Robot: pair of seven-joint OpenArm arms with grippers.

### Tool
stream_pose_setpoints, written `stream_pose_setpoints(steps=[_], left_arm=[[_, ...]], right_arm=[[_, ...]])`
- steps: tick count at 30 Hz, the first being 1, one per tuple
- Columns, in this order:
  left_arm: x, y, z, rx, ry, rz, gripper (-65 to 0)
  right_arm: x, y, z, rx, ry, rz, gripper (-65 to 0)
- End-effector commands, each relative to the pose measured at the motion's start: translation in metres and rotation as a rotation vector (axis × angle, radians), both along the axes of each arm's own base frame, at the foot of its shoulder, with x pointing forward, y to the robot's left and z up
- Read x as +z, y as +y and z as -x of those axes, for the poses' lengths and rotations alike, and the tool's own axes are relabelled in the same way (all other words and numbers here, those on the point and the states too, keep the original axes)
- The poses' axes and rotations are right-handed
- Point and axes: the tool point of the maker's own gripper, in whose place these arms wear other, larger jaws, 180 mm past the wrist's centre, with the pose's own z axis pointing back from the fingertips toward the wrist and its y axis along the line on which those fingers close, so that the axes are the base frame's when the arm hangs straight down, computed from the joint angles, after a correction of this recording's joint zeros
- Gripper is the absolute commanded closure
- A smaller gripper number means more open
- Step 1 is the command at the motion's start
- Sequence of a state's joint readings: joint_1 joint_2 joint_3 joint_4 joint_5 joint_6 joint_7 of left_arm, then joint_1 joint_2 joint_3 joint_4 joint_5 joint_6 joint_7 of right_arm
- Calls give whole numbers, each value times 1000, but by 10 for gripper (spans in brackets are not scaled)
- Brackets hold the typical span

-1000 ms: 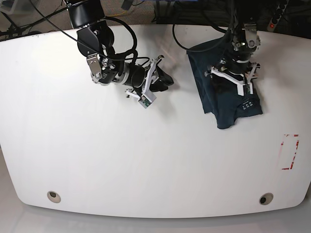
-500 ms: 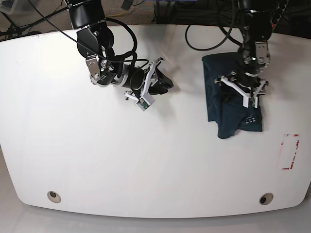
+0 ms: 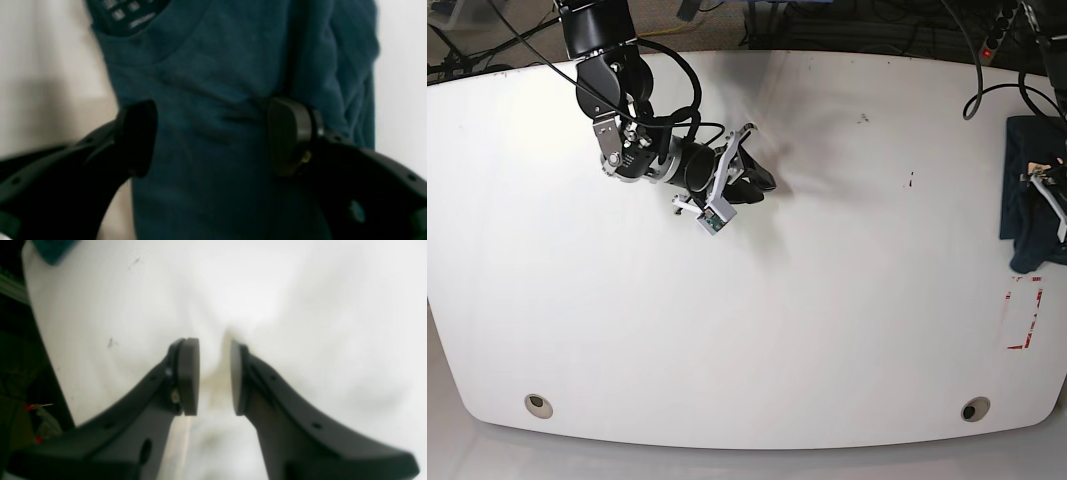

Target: Fold the T-shirt properly

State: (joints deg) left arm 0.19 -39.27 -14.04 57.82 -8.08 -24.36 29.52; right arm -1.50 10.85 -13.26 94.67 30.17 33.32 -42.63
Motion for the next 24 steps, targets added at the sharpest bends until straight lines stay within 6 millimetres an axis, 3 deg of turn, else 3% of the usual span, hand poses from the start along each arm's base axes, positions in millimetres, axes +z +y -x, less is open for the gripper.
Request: stream_pose_setpoints(steps=[1, 5, 9, 13, 17, 20, 24], left_arm=[[4, 39, 28, 13, 95, -76, -469], [19, 57, 32, -16, 96, -83, -468], [33, 56, 28, -58, 75, -48, -465], [68, 49, 9, -111, -11, -92, -465], [93, 6, -18, -180, -148, -97, -468], [105, -19, -24, -226, -200, -120, -468], [115, -59, -42, -238, -339, -83, -465]], right_arm=[[20, 5, -5, 7, -55, -44, -152], [23, 6, -2, 9, -62, -47, -152], [25, 6, -1, 11, -72, -43, -152], [28, 6, -2, 12, -82, -45, -152], [37, -9, -11, -25, -119, -35, -152], [40, -20, -19, -62, -129, -31, -155], [42, -49, -37, -147, -167, 13, -159]])
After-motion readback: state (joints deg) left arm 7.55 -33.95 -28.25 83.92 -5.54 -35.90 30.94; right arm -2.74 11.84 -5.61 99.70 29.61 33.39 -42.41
